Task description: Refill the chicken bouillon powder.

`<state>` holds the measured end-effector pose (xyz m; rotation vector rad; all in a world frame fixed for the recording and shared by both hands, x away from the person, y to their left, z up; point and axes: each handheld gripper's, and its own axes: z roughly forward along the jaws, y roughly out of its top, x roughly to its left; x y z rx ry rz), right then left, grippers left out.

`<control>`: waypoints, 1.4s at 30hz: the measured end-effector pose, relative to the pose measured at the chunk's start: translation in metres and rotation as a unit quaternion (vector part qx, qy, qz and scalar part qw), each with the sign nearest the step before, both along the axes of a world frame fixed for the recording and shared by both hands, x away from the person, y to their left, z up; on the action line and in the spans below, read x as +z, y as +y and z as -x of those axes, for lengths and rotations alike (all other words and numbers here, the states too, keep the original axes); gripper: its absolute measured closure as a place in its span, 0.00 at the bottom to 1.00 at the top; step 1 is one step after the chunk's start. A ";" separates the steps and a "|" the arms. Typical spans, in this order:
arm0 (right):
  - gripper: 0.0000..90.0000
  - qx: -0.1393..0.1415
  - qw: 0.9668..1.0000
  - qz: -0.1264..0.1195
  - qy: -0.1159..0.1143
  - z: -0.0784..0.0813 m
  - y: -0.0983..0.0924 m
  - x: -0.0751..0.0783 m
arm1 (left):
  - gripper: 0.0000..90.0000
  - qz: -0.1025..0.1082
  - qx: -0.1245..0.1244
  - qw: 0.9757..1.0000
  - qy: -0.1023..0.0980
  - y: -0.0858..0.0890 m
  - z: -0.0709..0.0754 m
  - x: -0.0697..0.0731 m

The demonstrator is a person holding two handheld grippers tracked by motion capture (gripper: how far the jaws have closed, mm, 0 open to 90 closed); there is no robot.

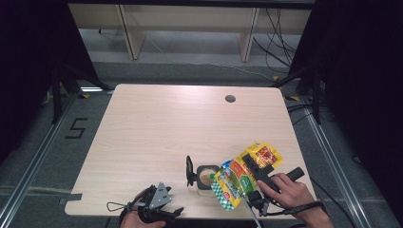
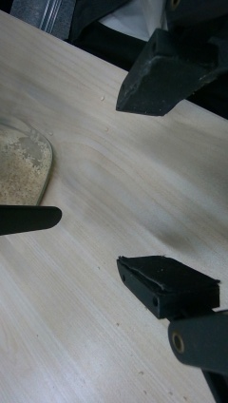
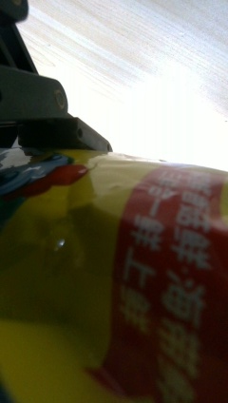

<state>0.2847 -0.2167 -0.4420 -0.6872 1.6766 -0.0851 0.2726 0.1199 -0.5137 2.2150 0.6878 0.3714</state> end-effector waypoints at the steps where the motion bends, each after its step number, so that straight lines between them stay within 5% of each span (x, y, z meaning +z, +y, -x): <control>1: 0.40 0.003 1.000 0.006 -0.001 0.000 0.001 0.000 | 0.24 0.005 0.002 1.000 0.002 0.000 0.001 0.000; 11: 0.40 0.001 1.000 -0.009 0.001 0.001 0.000 -0.002 | 0.24 -0.003 0.000 1.000 0.000 0.000 0.000 0.000; 20: 0.42 0.008 1.000 0.013 -0.010 0.003 0.003 0.001 | 0.24 -0.002 -0.001 1.000 0.000 0.000 0.000 0.000; 24: 0.42 0.009 1.000 -0.008 -0.007 0.003 0.002 0.000 | 0.24 -0.006 -0.001 1.000 0.000 0.001 -0.001 0.000; 42: 0.43 0.005 1.000 0.017 -0.016 0.004 0.001 0.002 | 0.24 -0.002 -0.001 1.000 0.000 0.000 -0.001 -0.001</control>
